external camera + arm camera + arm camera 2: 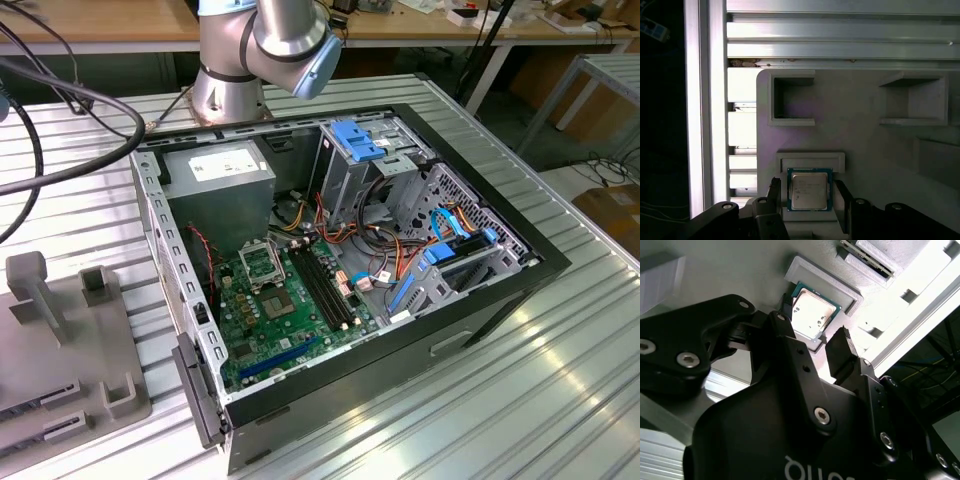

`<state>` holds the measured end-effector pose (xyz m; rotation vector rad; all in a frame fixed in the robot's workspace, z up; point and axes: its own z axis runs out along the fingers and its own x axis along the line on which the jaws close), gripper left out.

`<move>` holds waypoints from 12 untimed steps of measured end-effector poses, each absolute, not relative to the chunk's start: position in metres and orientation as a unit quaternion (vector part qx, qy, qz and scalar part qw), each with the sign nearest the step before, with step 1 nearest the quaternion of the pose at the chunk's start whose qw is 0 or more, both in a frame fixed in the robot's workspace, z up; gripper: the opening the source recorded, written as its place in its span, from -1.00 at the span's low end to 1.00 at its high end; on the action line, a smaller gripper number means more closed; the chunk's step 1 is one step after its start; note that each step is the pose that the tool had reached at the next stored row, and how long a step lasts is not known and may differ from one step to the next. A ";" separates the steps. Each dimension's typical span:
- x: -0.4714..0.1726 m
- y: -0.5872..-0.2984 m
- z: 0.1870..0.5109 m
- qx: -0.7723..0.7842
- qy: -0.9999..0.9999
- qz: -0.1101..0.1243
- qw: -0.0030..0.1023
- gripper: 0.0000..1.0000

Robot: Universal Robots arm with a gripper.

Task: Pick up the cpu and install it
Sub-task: 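Pick up the cpu and move it towards the insertion slot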

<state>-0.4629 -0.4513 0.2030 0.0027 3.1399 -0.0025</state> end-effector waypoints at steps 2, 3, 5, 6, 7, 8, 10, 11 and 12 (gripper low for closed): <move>-0.462 -0.451 0.203 0.001 1.000 -0.001 0.001 0.08; -0.462 -0.451 0.203 0.001 1.000 -0.001 0.001 0.08; -0.462 -0.451 0.202 0.001 1.000 -0.001 0.001 0.08; -0.462 -0.451 0.202 0.001 1.000 -0.001 0.001 0.08; -0.462 -0.451 0.202 0.001 1.000 -0.001 0.001 0.08; -0.462 -0.451 0.201 0.002 1.000 -0.001 0.001 0.08; -0.462 -0.451 0.201 0.002 1.000 -0.001 0.001 0.08; -0.462 -0.451 0.201 0.002 1.000 -0.001 0.001 0.08; -0.462 -0.451 0.201 0.002 1.000 -0.001 0.001 0.08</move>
